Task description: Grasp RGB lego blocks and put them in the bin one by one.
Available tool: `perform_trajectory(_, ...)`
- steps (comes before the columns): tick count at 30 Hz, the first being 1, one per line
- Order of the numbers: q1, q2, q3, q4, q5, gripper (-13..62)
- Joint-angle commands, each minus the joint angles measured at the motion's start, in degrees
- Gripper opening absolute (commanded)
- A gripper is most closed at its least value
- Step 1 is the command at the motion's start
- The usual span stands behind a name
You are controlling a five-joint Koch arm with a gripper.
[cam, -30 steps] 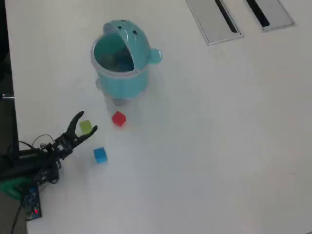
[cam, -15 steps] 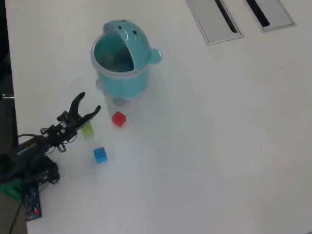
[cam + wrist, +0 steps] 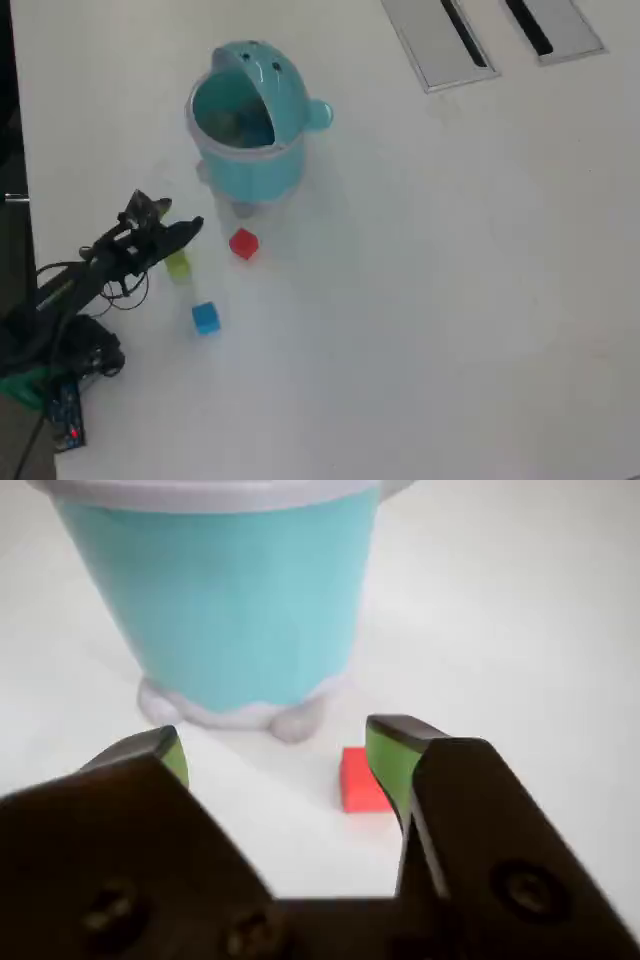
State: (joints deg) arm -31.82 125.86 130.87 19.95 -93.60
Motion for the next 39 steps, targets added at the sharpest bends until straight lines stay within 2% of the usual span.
perform_trajectory(1,1.0,-3.3,-6.2,-1.7,-4.5,32.3)
perform_trajectory(7,3.3,-18.1,-12.9,-6.9,-4.7,32.4)
perform_trajectory(16,9.8,-29.3,-21.6,-4.8,-6.4,32.4)
perform_trajectory(39,13.4,-42.8,-26.7,0.6,-6.8,33.7)
